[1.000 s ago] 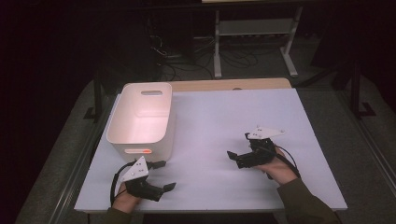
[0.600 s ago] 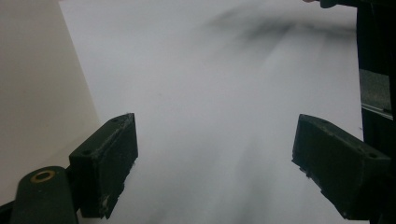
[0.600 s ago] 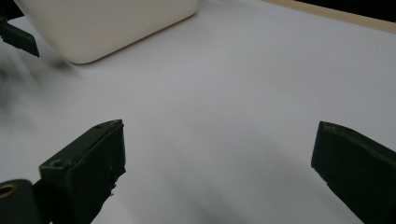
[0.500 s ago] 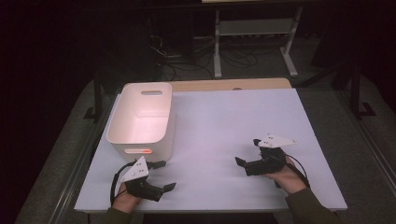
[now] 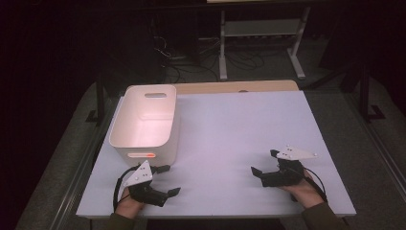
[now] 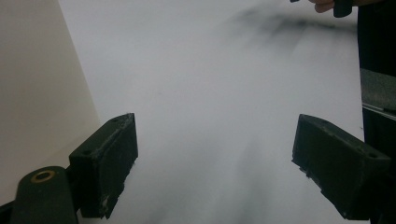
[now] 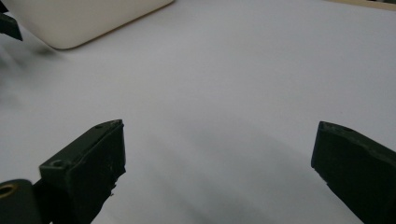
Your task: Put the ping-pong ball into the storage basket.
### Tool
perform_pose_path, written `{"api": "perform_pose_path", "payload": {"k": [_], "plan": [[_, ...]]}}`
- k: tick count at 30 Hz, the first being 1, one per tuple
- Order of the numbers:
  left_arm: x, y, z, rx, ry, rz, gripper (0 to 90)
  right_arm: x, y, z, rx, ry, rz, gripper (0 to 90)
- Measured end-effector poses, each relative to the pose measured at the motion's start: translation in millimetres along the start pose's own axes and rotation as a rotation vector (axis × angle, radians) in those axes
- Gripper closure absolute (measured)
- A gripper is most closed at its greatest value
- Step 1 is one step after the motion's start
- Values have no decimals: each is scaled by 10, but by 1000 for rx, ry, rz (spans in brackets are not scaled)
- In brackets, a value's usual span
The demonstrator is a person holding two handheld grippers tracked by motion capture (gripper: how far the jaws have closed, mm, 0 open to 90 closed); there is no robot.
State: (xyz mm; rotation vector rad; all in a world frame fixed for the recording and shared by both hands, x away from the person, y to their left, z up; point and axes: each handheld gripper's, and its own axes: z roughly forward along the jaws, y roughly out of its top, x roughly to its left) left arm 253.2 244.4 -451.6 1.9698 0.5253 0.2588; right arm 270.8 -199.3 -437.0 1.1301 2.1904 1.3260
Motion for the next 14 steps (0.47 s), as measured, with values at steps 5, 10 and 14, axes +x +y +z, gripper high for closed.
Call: {"api": "perform_pose_path", "payload": {"k": [5,10,14], "plan": [[2,-1,-4,-3,0,2,140,-20,-76,-40,9,-22,-5,24],[-3,3,10,6,0,-1,140,-48,-116,-61,12,-33,3,24],[-4,2,9,4,0,-2,140,-41,-132,-18,30,-30,-11,23]]}}
